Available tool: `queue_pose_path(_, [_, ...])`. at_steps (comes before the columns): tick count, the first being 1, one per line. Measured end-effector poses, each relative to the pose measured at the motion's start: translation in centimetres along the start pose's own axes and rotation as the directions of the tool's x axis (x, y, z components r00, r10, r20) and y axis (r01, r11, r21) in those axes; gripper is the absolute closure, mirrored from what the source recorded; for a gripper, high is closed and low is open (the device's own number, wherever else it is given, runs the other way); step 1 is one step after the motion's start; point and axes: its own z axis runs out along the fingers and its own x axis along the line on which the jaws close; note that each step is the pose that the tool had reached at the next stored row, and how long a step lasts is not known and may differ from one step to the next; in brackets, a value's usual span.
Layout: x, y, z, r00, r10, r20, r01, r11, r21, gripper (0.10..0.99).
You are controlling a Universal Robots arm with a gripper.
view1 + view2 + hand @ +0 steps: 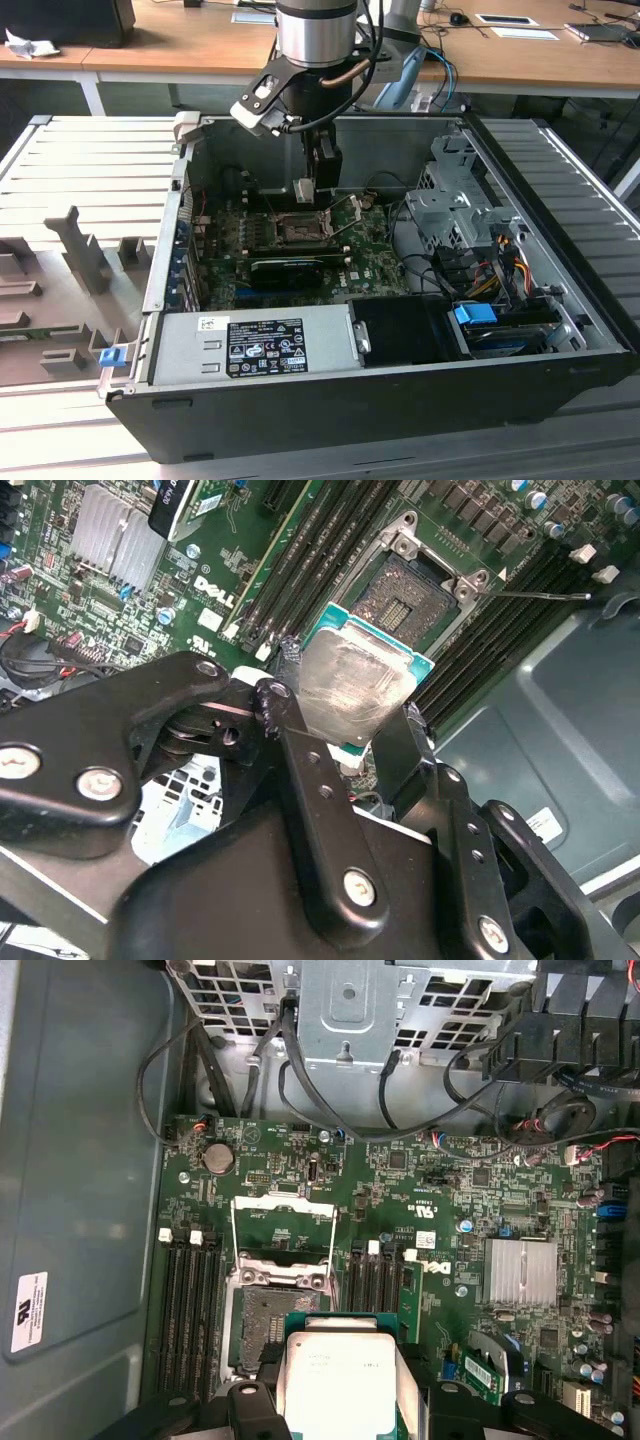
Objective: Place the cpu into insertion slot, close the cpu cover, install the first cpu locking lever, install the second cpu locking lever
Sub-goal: 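Place the cpu into insertion slot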
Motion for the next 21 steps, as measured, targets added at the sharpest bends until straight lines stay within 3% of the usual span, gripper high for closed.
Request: queue_pose_path(21, [0.00, -0.06, 0.78, 1.0000, 0.000, -0.0002, 0.000, 1.0000, 0.000, 0.557])
